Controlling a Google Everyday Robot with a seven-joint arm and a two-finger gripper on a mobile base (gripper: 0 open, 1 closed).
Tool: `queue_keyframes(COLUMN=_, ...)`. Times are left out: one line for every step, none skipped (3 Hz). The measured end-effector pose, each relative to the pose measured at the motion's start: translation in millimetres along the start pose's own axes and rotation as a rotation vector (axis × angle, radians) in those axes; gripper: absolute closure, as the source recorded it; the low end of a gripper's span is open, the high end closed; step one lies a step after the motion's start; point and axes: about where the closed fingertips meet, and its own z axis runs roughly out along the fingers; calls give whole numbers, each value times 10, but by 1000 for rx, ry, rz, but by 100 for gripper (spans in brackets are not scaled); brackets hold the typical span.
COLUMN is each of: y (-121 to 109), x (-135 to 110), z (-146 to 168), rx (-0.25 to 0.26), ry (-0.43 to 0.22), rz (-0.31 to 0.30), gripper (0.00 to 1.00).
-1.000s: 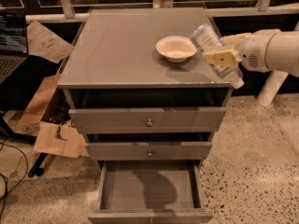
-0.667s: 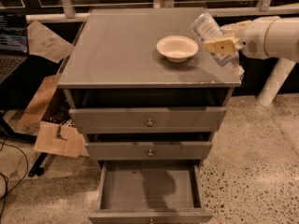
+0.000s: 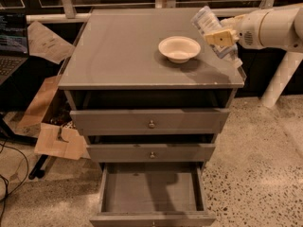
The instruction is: Pick blue plastic bottle from bottom drawer and place on counter
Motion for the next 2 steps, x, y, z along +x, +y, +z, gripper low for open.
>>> queue_keyframes(y=-1, x=77, z=42, rx=21, ry=6, rz=27, gripper=100)
queue_keyframes(y=-40, x=153, z=119, rx=40, ry=15, rz=42, gripper=100)
